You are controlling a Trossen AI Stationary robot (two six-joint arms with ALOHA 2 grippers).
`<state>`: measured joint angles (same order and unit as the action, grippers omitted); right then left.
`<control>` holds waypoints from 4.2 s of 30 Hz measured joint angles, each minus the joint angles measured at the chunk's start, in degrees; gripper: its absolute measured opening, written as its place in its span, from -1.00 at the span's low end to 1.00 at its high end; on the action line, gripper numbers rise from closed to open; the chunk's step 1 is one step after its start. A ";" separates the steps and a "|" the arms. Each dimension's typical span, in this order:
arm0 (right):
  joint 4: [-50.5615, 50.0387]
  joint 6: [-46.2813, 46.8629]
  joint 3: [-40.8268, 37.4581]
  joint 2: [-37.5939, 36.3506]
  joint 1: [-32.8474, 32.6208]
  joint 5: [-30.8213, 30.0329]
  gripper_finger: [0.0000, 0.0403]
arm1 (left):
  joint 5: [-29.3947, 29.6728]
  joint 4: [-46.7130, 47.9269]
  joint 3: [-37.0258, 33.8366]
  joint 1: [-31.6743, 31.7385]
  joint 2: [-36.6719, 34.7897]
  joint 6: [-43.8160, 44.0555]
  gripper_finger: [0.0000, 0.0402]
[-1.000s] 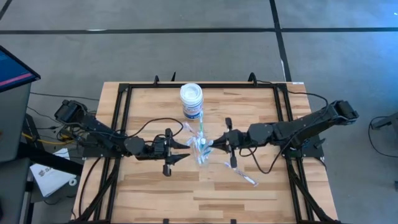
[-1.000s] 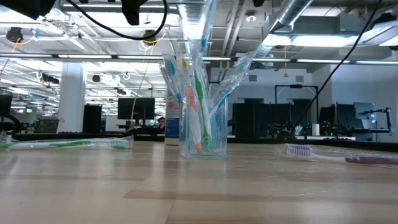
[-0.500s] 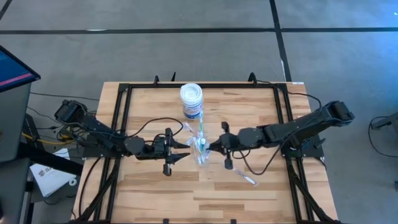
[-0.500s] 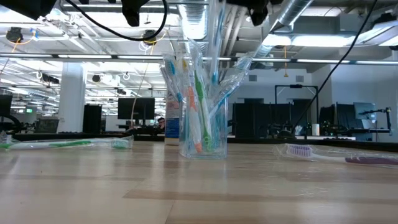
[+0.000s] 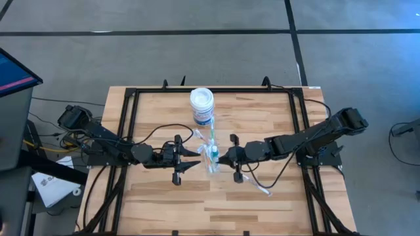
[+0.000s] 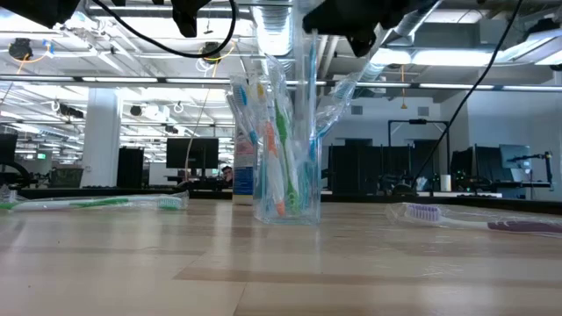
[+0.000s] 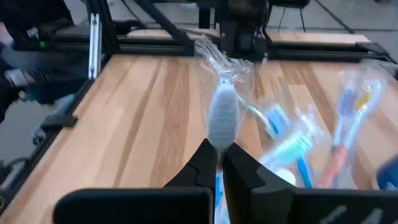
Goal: Pick & Place toothbrushing station
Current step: Put the blue toothbrush into the Transparent organizer, then put the purple toothbrush into the Transparent organizer
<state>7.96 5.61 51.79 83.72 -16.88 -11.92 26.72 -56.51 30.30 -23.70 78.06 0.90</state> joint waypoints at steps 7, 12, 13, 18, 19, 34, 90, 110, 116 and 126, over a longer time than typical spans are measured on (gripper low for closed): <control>2.66 0.46 0.22 3.06 -0.36 0.02 -1.00 | 0.00 0.56 0.01 0.00 0.02 -0.01 -0.44; 2.62 0.46 0.22 3.02 -0.36 0.04 -1.00 | 0.00 0.57 0.02 0.00 0.02 -0.02 -0.44; 2.54 0.46 0.22 3.02 -0.36 0.04 -1.00 | 0.00 0.57 0.00 0.00 0.02 0.00 -0.44; 3.28 0.50 0.29 4.76 -0.36 0.09 -1.00 | 0.00 0.57 0.01 0.00 0.02 -0.01 -0.44; 2.99 0.51 0.16 5.31 -0.36 0.08 -1.00 | 0.00 0.57 0.00 0.00 0.02 0.00 -0.44; 4.70 1.55 0.24 9.26 -0.29 0.28 -0.99 | 0.00 0.77 0.02 0.00 0.02 0.00 -0.44; -26.10 11.74 0.22 -3.97 -4.94 0.02 -0.49 | 0.00 1.20 0.02 0.00 0.04 0.00 -0.44; -39.93 29.04 0.07 2.61 -12.11 -1.70 -0.49 | 0.00 1.16 0.04 0.00 0.04 -0.01 -0.44; -38.86 30.99 0.22 7.77 -12.36 -3.36 -0.49 | 0.02 1.20 0.04 0.00 0.04 0.00 -0.44; -38.81 32.51 0.20 13.43 -12.31 -3.60 -0.49 | 0.01 1.17 0.00 0.00 0.04 -0.02 -0.44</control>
<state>-30.85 38.12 51.99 97.15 -29.19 -15.52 26.74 -55.34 30.30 -23.70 78.11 0.89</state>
